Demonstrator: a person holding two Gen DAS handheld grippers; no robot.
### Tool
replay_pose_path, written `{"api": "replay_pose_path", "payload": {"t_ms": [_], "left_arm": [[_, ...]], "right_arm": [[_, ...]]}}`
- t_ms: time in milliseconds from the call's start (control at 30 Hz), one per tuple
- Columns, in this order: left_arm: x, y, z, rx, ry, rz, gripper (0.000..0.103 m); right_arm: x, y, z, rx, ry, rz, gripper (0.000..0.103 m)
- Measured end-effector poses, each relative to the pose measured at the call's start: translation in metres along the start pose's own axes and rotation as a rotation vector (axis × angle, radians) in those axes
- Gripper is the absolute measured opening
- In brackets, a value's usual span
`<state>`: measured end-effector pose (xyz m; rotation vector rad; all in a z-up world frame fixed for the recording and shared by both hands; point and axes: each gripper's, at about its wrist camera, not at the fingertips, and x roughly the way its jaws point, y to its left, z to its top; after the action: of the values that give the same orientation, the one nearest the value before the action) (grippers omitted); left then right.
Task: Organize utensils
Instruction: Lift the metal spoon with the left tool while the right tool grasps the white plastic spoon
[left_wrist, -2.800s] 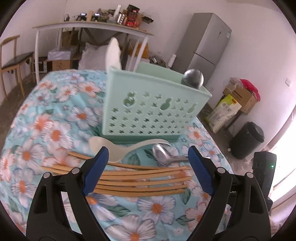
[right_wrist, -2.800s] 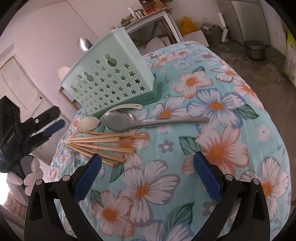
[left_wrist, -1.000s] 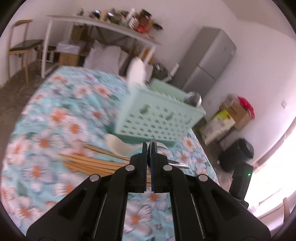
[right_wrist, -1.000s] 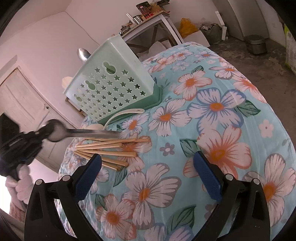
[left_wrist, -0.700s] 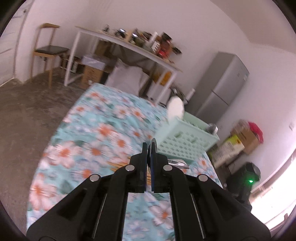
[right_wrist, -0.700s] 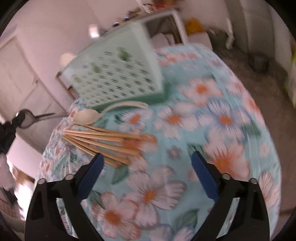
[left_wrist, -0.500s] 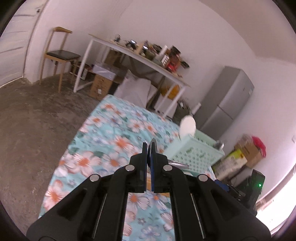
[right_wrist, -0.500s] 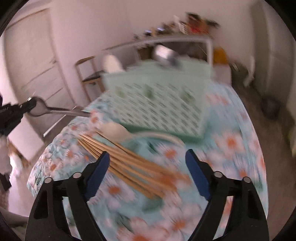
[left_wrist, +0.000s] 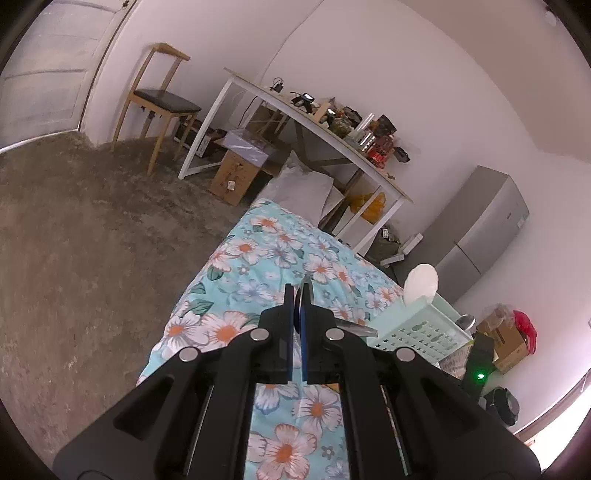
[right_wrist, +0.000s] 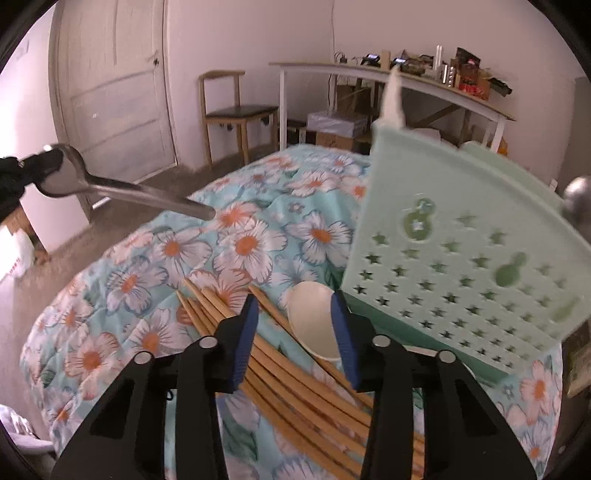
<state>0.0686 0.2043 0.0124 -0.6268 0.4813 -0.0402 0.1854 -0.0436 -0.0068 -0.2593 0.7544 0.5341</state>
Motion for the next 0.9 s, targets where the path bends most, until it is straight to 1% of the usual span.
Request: {"api": "replay_pose_path", "payload": {"t_ms": [133, 233, 267, 300, 367, 433, 567, 633, 700, 800, 900], "left_arm": [[0.004, 0.005, -0.001, -0.011, 0.004, 0.002, 0.002], [0.004, 0.007, -0.002, -0.014, 0.007, 0.001, 0.002], [0.004, 0.006, -0.002, -0.013, 0.006, 0.002, 0.002], [0.004, 0.006, -0.001, -0.012, 0.005, 0.003, 0.002], [0.004, 0.006, -0.001, -0.011, 0.004, 0.003, 0.002], [0.004, 0.007, -0.001, -0.009, 0.0, 0.004, 0.002], [0.001, 0.006, 0.001, 0.002, -0.011, -0.002, 0.002], [-0.002, 0.002, 0.002, 0.014, -0.017, -0.009, 0.002], [-0.006, -0.004, 0.005, 0.027, -0.025, -0.016, 0.002], [-0.013, -0.015, 0.011, 0.043, -0.045, -0.043, 0.002], [-0.021, -0.034, 0.02, 0.076, -0.078, -0.098, 0.002]], "right_arm": [[0.019, 0.0, 0.003, 0.003, 0.042, -0.031, 0.029], [0.029, -0.004, 0.003, 0.015, 0.069, -0.038, 0.02], [0.03, -0.004, 0.003, 0.019, 0.071, -0.036, 0.013], [0.029, -0.005, 0.003, 0.025, 0.069, -0.037, 0.011], [0.026, -0.006, 0.004, 0.033, 0.055, -0.035, 0.01], [0.018, -0.008, 0.005, 0.044, 0.037, -0.028, 0.009], [-0.013, -0.017, 0.01, 0.074, -0.014, -0.005, 0.008], [-0.029, -0.023, 0.012, 0.1, -0.037, 0.01, 0.008], [-0.047, -0.034, 0.013, 0.157, -0.06, 0.044, 0.008], [-0.07, -0.054, 0.014, 0.242, -0.096, 0.085, 0.008], [-0.093, -0.074, 0.01, 0.307, -0.135, 0.109, 0.008]]}}
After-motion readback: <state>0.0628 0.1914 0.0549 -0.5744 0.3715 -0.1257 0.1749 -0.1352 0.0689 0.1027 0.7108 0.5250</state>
